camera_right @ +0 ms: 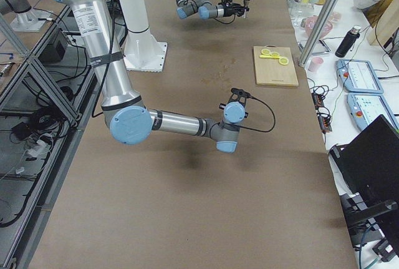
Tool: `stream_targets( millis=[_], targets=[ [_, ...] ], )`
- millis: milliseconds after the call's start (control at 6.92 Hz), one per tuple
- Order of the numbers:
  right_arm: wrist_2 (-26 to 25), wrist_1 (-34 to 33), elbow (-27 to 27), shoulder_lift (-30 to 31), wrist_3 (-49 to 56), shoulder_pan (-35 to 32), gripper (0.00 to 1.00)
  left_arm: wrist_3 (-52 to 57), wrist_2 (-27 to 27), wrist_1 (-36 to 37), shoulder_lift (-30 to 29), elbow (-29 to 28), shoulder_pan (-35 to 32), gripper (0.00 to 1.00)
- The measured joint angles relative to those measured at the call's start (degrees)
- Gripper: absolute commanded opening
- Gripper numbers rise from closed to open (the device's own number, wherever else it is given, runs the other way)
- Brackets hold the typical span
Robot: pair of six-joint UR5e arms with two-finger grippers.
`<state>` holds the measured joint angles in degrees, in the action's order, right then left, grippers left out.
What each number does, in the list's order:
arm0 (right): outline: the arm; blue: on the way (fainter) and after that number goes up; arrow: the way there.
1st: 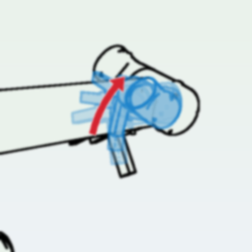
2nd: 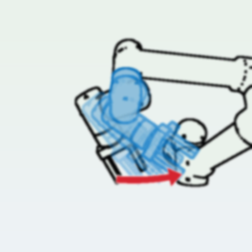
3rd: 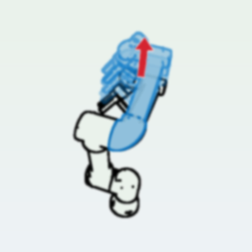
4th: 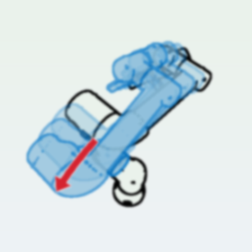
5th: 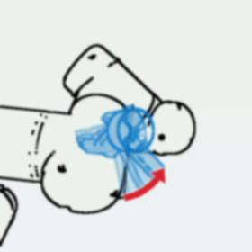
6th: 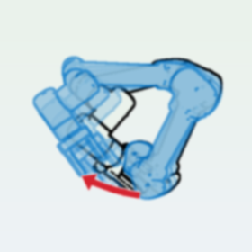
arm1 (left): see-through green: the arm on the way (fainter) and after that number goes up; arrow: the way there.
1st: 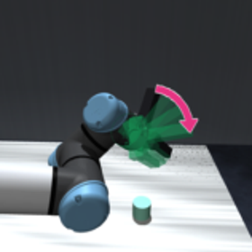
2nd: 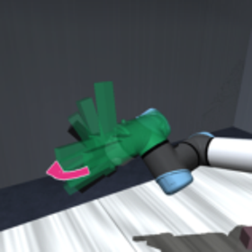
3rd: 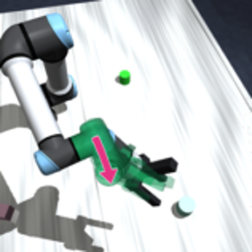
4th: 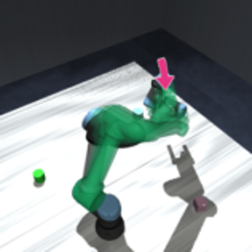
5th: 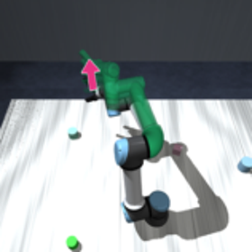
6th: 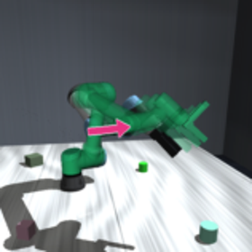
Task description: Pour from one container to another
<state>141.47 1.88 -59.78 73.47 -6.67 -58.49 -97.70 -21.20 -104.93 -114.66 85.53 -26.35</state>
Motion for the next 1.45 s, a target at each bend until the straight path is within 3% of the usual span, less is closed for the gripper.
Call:
stream_targets(
  millis=[289, 434, 578, 867, 1446],
  targets=[
    [-1.9, 1.8, 1.0, 0.3, 0.4, 1.9, 0.0, -6.8, 0.0, 4.8, -0.1, -0.9, 0.1, 0.0],
    [-3.0, 2.3, 1.4, 0.3, 1.4, 2.5, 0.35, -11.0, 0.0, 8.1, -0.1, -1.2, 0.1, 0.0],
    [-4.0, 2.5, 1.9, 0.2, 2.8, 2.8, 0.51, -13.8, -0.1, 10.2, -0.2, -1.8, 0.1, 0.0],
    [-6.4, 2.6, 2.2, -0.4, 4.6, 3.5, 0.99, -16.5, -0.2, 11.5, -0.7, -4.4, 0.2, 0.0],
    [-8.0, 2.6, 2.3, -0.9, 4.3, 4.0, 0.99, -18.0, -0.2, 11.6, -1.1, -7.9, 0.8, 0.0]
  ],
)
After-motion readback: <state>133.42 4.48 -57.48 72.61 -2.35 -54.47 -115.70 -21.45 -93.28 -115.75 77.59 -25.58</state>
